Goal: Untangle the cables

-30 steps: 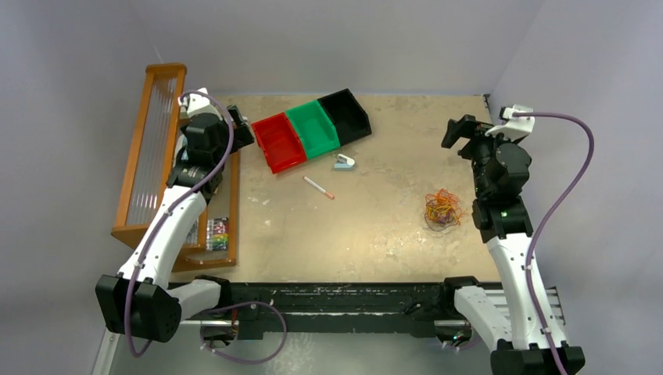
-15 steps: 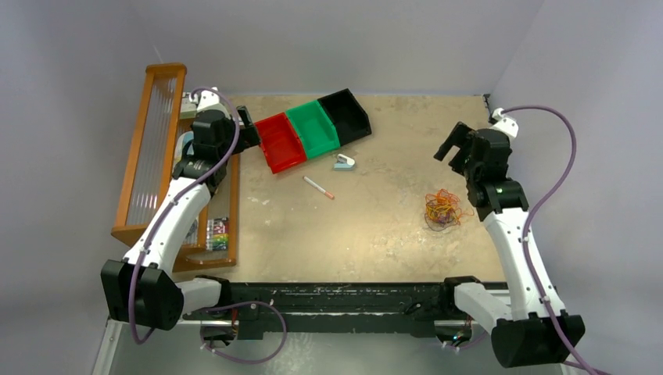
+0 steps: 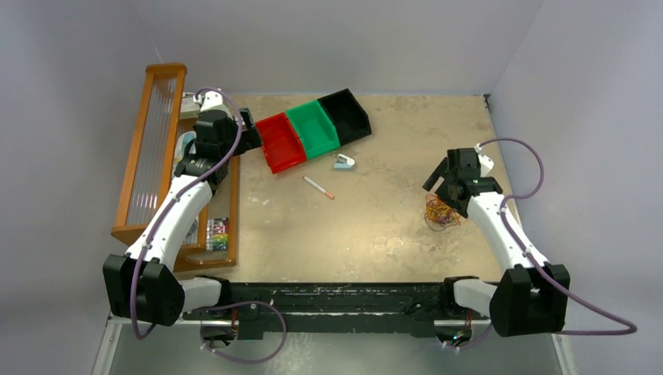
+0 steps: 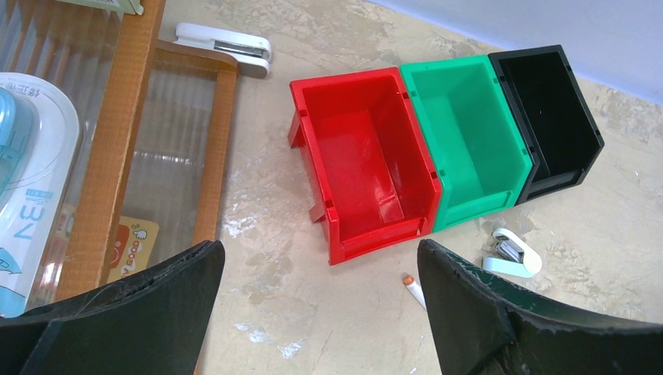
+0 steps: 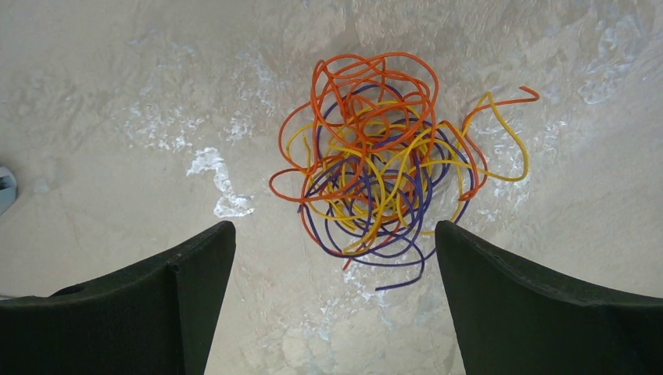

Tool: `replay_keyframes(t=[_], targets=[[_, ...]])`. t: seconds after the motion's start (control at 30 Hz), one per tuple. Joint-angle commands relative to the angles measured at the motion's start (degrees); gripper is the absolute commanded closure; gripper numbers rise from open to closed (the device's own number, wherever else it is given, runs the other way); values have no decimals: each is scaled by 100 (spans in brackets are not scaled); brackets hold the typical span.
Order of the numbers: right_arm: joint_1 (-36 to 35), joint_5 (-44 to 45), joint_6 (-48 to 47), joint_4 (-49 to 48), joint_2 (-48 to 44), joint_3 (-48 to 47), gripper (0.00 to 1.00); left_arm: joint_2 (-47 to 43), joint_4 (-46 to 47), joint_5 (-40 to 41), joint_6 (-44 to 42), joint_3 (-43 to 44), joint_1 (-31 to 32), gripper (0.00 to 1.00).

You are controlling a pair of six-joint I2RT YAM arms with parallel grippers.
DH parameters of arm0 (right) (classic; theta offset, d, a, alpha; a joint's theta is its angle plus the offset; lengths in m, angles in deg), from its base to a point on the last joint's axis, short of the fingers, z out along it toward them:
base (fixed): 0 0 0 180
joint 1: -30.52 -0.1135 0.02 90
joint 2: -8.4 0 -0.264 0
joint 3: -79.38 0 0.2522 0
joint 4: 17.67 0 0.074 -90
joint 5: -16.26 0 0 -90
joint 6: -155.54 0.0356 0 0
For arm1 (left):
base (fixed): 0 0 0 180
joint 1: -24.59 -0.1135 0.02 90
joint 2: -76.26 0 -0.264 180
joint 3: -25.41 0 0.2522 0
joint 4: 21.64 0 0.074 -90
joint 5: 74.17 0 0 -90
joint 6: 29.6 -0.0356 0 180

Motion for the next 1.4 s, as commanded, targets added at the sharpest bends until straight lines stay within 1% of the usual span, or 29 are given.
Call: replay_keyframes(t=[0.0,0.1,0.27,0.4,0.47,0.53,0.7,0.83,0.87,0.9,0.97,1.13,1.27,1.37], targets=[[-19,75,242,-594,301,210,0,-85,107,-54,-44,178,-9,6],[-10,346,327,-842,831,278,1,-123,108,-33,-34,164,-1,6],[46,398,368,-1434,1415,498,1,-90,95,15,-44,181,-4,6],[71,291,357,-1856,1612,713,9,-59,96,19,-27,181,0,6],[78,251,349,-1950,1600,745,11,-38,103,13,-5,177,0,6],[78,212,298,-2072,1522,814,20,-31,116,-14,22,168,-1,7],[78,-256,53,-2409,1424,951,48,-21,125,-27,89,155,-1,8],[74,-403,-448,-2739,1362,907,73,-17,118,-108,185,159,0,9],[63,-507,-604,-2795,1342,884,78,-16,113,-128,212,163,0,10],[45,-620,-748,-2839,1329,853,81,-21,98,-129,250,157,0,10],[-59,-770,-985,-2853,1326,729,83,-28,87,-175,338,119,-1,11],[-898,-1101,-1482,-2817,1344,229,83,-73,178,-396,516,-75,0,12],[-1558,-1835,-1831,-2909,1325,-25,83,-145,213,-478,609,-197,53,13],[-2020,-2451,-2154,-3020,1262,-23,82,-186,236,-432,655,-275,269,13]])
